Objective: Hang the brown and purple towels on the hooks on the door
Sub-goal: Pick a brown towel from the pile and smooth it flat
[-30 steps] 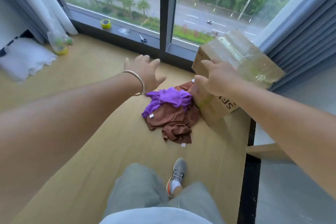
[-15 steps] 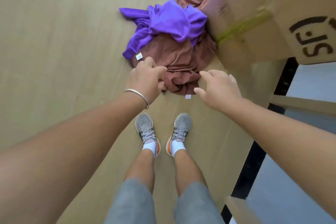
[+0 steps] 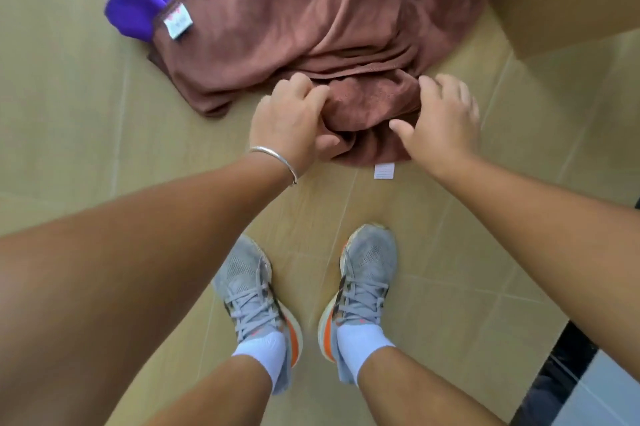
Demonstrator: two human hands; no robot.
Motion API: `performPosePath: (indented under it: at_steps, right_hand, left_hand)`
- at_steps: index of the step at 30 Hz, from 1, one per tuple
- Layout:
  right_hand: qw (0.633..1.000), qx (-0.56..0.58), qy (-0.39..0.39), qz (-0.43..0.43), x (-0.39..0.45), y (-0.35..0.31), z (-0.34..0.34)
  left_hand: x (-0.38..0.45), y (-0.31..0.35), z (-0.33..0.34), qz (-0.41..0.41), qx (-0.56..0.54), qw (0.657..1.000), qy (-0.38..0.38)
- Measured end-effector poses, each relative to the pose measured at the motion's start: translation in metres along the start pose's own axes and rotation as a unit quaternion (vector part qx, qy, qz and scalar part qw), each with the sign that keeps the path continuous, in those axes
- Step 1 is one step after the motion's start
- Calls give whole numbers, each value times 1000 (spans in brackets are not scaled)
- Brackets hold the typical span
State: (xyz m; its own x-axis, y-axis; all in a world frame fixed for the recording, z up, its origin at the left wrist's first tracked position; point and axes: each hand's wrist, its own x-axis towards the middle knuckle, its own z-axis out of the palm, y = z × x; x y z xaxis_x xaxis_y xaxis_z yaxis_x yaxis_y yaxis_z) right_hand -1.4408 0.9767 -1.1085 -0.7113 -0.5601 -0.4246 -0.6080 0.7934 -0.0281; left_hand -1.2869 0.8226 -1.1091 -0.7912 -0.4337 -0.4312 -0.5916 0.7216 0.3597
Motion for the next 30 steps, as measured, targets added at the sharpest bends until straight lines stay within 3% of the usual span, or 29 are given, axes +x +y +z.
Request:
performPosePath:
  at_steps: [6,13,22,30]
  right_hand:
    - [996,52,56,-40,22,6,10]
    - [990,84,84,-82,-25,-37,-97]
    - [955,87,85,-269,-53,-189,-286]
    - [906,90,95,-402,-103,-355,-367]
  left_hand:
    - [13,-16,19,0,19,1000,17]
    - [-52,-22,-83,-29,4,996,80]
    - [-150,-87,-278,-147,-48,957,246]
    - [-269,-179,-392,-263,-20,897,354]
